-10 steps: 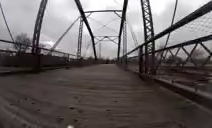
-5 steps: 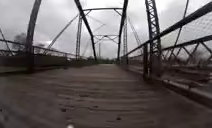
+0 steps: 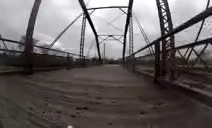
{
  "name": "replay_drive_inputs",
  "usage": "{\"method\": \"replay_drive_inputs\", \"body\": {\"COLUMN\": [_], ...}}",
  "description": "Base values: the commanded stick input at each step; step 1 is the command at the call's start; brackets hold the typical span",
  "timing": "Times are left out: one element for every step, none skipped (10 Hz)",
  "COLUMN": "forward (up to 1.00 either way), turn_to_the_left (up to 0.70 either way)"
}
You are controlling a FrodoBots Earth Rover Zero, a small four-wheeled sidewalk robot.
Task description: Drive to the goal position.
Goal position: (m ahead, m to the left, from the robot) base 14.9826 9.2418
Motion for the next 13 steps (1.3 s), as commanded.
{"method": "replay_drive_inputs", "body": {"forward": [1.00,1.00,1.00,1.00,1.00,1.00,1.00,1.00,1.00,1.00,1.00,1.00,1.00], "turn_to_the_left": [0.00,0.00,0.00,0.00,0.00,0.00,0.00,0.00,0.00,0.00,0.00,0.00,0.00]}}
